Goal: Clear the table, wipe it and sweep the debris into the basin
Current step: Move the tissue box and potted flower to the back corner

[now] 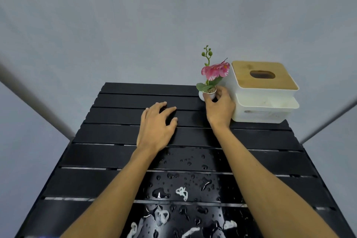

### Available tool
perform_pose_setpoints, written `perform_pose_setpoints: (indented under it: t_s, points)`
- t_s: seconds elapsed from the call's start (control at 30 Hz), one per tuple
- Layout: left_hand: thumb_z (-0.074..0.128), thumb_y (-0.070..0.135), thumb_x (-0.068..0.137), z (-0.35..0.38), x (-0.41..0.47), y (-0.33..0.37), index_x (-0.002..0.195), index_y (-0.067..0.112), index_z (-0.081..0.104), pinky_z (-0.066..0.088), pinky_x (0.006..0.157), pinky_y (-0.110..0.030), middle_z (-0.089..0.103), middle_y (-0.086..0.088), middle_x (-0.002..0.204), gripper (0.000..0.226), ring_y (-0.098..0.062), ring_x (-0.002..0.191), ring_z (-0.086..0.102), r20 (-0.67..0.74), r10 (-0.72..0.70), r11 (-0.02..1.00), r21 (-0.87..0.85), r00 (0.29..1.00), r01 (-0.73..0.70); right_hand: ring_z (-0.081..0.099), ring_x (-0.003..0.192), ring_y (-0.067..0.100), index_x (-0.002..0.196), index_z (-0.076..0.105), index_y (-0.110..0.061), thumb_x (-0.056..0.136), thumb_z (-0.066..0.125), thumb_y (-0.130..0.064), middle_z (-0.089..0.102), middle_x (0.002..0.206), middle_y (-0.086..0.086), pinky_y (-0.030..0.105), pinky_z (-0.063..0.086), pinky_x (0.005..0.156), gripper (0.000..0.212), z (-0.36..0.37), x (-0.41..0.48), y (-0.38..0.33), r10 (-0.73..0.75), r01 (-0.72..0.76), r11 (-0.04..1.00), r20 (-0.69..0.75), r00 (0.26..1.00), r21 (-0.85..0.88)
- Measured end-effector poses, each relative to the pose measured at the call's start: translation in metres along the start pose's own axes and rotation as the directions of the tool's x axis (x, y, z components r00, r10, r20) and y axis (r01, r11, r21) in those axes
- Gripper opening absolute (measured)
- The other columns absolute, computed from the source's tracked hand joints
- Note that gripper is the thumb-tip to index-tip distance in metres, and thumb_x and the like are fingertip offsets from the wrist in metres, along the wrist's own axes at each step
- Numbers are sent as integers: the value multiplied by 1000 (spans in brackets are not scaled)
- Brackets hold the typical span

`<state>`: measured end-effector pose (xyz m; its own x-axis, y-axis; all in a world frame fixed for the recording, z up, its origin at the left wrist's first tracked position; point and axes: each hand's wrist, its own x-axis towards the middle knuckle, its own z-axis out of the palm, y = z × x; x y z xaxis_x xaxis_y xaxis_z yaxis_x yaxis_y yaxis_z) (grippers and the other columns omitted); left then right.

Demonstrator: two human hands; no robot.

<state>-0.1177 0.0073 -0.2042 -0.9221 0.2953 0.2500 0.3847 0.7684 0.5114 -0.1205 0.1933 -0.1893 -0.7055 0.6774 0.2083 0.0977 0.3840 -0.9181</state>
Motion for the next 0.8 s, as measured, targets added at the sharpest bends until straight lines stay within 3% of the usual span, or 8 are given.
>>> perform_pose_setpoints:
  t_s: [0.23,0.4,0.57,0.8]
  points:
    - [47,40,93,-1,0,0,132,30,54,6,119,-35,41,3,147,41,-13,140,26,4,-4,1000,2,1000,4,54,87,5,112,60,-13,87,65,-24,67,108,1,16,40,76,27,5,11,-4,5,-5,1000,3,1000,-4]
    - [47,40,93,-1,0,0,132,30,53,7,119,-37,41,3,147,41,-13,140,26,6,-3,1000,15,1000,3,61,98,18,114,57,-13,88,63,-22,66,111,4,22,44,82,27,8,17,-2,-1,2,1000,22,1000,-27]
    - [47,40,93,1,0,0,132,31,53,7,119,-36,41,4,146,41,-12,139,27,-1,-2,1000,22,1000,2,62,96,20,113,57,-14,88,63,-22,66,108,4,22,43,79,27,10,23,-1,-3,4,1000,16,1000,-22]
    - [46,40,93,0,1,0,132,31,53,6,119,-36,41,4,146,41,-13,139,27,5,-5,1000,23,1000,5,58,110,17,124,51,-11,86,63,-12,63,120,2,17,39,87,39,1,12,-5,5,-3,1000,109,994,-22]
